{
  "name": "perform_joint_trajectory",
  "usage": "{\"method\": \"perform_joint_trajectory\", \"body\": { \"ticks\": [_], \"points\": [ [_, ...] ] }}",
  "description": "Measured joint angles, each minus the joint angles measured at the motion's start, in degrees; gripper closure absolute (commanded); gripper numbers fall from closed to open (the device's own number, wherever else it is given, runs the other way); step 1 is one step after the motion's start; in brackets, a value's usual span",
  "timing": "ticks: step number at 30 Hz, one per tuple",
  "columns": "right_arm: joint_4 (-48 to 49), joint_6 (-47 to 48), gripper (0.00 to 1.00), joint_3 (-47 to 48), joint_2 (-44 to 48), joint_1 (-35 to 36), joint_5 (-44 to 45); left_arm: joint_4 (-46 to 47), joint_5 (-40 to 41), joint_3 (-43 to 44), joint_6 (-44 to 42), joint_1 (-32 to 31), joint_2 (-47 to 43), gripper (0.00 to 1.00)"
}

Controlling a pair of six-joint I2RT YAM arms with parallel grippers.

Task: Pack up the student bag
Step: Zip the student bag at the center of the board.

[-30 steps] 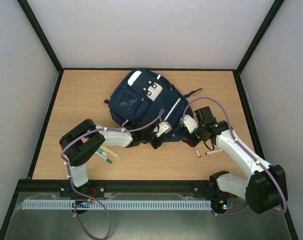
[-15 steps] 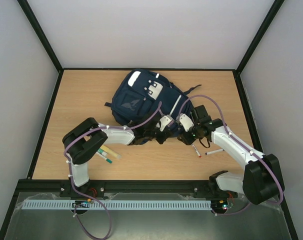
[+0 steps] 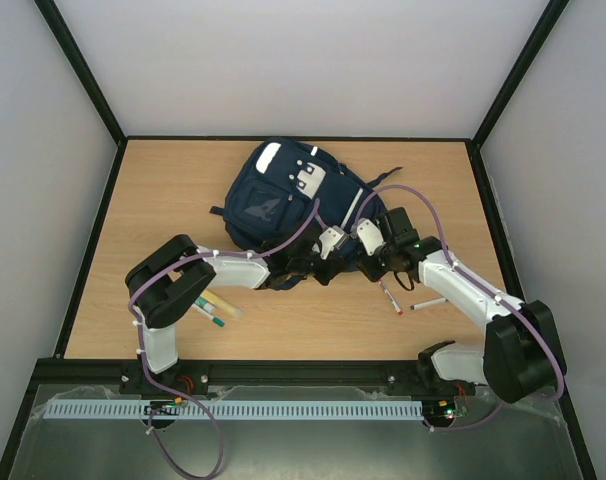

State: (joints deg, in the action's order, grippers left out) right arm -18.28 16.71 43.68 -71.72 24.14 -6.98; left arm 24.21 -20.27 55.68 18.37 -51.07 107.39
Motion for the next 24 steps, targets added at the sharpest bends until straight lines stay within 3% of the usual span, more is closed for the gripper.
{"method": "perform_joint_trajectory", "body": {
  "ticks": [14,24],
  "points": [
    [1.7,-1.3,0.84,0.0,-2.6,0.2,2.5,0.0,-0.5,0.0,1.1,0.3,0.0,0.97],
    [1.6,-2.0,0.91,0.0,-2.2,0.3,4.0,0.3,-0.5,-0.1,0.9,0.2,-0.1,0.97]
  ]
}}
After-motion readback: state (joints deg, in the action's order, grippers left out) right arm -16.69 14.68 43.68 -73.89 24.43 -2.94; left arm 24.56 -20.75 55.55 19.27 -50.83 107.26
